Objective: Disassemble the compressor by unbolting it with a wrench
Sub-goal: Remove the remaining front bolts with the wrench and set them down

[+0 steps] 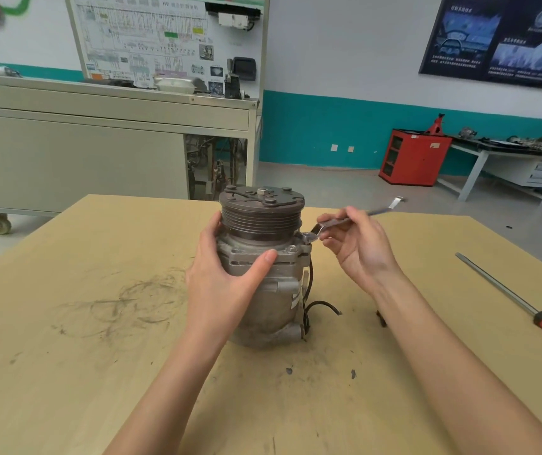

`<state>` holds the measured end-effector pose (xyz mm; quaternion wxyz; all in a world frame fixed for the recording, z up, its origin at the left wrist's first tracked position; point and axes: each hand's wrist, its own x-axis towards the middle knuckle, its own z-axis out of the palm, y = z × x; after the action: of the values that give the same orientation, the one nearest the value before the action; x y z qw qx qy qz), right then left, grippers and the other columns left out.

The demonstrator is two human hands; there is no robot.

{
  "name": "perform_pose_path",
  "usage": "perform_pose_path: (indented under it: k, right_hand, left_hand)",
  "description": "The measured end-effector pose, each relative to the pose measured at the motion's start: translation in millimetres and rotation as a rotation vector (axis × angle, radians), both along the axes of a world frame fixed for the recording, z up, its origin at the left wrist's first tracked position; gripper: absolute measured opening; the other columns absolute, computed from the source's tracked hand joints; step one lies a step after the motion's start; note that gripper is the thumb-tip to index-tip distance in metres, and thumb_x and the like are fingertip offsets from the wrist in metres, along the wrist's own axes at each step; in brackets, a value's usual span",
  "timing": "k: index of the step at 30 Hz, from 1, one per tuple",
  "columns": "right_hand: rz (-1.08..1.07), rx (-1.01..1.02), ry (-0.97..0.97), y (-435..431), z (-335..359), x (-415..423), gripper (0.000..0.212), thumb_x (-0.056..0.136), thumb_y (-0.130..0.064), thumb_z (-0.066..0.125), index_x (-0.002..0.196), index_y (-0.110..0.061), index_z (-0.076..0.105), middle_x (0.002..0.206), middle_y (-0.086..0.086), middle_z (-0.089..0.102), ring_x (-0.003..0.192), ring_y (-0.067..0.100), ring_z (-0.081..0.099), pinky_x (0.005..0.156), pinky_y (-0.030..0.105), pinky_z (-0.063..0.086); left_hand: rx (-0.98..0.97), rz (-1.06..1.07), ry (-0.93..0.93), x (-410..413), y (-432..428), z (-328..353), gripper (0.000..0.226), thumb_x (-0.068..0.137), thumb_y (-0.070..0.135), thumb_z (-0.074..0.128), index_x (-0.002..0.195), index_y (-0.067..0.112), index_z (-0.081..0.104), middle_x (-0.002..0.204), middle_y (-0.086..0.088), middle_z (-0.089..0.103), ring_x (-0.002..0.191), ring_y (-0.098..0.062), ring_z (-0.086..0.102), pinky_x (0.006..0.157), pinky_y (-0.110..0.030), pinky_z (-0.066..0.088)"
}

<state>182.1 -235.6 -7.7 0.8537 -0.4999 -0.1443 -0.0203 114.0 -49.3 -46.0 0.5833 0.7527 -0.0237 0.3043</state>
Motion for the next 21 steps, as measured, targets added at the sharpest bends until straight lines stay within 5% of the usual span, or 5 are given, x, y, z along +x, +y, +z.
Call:
perform_pose_path:
  k: [4, 8, 13, 17, 21]
  right_hand:
    - [0.192, -0.190, 0.070, 6.5, 13.2, 35.9, 0.030, 0.100, -0.015, 0.036, 0.076, -0.011, 0.053, 0.075, 0.006, 0.066, 0.051, 0.010, 0.051, 0.040, 0.016, 0.040]
    - [0.272, -0.307, 0.096, 13.2, 13.9, 49.1, 0.029, 0.099, -0.020, 0.040, 0.075, -0.014, 0.057, 0.078, 0.003, 0.063, 0.059, 0.012, 0.048, 0.041, 0.017, 0.030]
    - [0.054, -0.204, 0.063, 5.5, 22.9, 28.1, 0.039, 0.101, -0.031, 0.041, 0.073, -0.010, 0.058, 0.065, 0.003, 0.067, 0.051, 0.010, 0.057, 0.043, 0.016, 0.043]
    - [-0.389, -0.399, -0.235, -7.4, 36.2, -9.7, 0.039, 0.101, -0.031, 0.041, 0.075, -0.010, 0.061, 0.069, 0.006, 0.072, 0.051, 0.016, 0.066, 0.047, 0.018, 0.050]
    - [-0.591, -0.674, -0.694, 6.2, 35.5, -47.3, 0.034, 0.098, -0.029, 0.047, 0.077, -0.010, 0.064, 0.070, 0.008, 0.070, 0.059, 0.019, 0.069, 0.057, 0.028, 0.057]
  left_hand:
    - [-0.012, 0.002, -0.005, 1.2, -1.1, 0.2, 0.087, 0.060, 0.068, 0.066, 0.138, 0.042, 0.036, 0.122, 0.037, 0.048, 0.120, 0.003, 0.050, 0.108, -0.042, 0.041]
    - [-0.011, -0.001, -0.008, 0.6, -1.9, -0.6, 0.089, 0.061, 0.067, 0.066, 0.140, 0.039, 0.037, 0.127, 0.026, 0.051, 0.122, 0.000, 0.050, 0.108, -0.043, 0.042]
    - [-0.005, -0.003, 0.001, -0.4, -0.4, -1.1, 0.089, 0.062, 0.066, 0.067, 0.141, 0.038, 0.036, 0.128, 0.024, 0.050, 0.123, -0.001, 0.050, 0.108, -0.042, 0.042]
    - [-0.011, 0.000, 0.024, 0.3, -1.0, -1.2, 0.092, 0.065, 0.061, 0.070, 0.145, 0.033, 0.035, 0.136, 0.017, 0.051, 0.126, -0.006, 0.049, 0.109, -0.042, 0.041]
    - [-0.003, 0.006, 0.022, -0.1, -0.5, -1.7, 0.092, 0.065, 0.061, 0.070, 0.146, 0.032, 0.034, 0.138, 0.014, 0.050, 0.127, -0.007, 0.049, 0.110, -0.042, 0.040]
